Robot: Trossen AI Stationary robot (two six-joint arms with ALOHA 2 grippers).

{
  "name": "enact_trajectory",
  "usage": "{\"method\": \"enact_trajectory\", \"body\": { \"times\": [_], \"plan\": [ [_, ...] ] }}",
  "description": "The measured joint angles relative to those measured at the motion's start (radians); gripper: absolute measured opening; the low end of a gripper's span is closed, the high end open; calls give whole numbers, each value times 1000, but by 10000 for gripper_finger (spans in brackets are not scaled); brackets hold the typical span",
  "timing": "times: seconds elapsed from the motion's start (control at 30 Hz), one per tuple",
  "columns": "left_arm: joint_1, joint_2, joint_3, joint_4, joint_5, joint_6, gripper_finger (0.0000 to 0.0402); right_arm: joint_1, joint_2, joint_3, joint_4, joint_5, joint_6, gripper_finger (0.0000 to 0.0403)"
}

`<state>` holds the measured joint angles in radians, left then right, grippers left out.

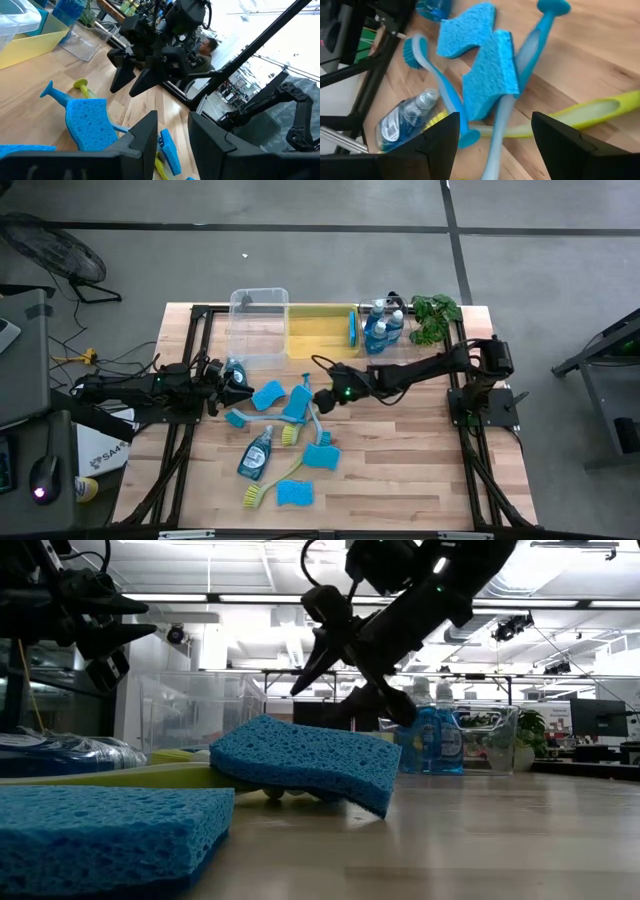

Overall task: Pick & Place Kitchen Sink Supplies
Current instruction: Put the blue sponge into the yellow bin

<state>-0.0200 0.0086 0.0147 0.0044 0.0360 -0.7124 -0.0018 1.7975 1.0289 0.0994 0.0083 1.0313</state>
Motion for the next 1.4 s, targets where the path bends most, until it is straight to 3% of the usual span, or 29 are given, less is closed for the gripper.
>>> {"method": "enact_trajectory", "body": {
  "times": [0.2, 0.57, 0.87, 1.4],
  "plan": [
    [0, 0, 0, 0, -1, 0, 105, 5, 4, 6, 5, 19, 77, 240],
    [0, 0, 0, 0, -2, 0, 105, 70, 28, 6, 21, 254, 286, 240],
    [0, 0, 0, 0, -2, 0, 105, 95, 105, 18, 120, 347, 380, 240],
    [0, 0, 0, 0, -2, 0, 105, 103, 162, 77, 80, 383, 431, 240]
  ]
}}
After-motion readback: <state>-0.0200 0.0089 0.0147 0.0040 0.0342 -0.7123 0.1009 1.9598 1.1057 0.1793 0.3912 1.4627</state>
